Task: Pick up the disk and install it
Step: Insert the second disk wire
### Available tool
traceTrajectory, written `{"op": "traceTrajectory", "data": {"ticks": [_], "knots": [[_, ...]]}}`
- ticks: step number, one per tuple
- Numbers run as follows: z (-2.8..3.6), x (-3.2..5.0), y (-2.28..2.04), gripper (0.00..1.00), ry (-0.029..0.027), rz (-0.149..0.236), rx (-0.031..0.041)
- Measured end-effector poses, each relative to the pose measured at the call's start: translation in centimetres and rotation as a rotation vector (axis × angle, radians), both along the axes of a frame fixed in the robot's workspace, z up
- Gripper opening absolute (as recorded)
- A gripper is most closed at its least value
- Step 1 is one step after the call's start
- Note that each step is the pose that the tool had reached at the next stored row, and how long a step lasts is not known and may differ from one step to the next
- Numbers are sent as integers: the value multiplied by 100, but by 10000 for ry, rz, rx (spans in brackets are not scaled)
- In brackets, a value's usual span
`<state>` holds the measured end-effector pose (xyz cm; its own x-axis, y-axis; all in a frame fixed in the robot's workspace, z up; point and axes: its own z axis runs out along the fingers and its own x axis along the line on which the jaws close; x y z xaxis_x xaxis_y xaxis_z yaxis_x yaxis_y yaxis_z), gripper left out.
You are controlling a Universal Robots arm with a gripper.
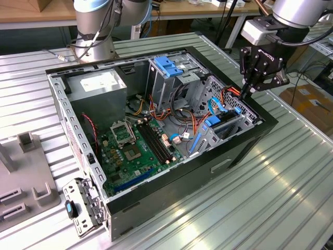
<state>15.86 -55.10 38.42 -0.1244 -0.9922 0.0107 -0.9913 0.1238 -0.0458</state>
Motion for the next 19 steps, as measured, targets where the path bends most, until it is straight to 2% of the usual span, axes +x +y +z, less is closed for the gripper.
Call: {"op": "traceTrajectory", "data": {"ticks": [7,10,19], "knots": [[-1,0,0,16,0,14,0],[-2,0,0,16,0,200,1],[-1,0,0,16,0,217,1]]}}
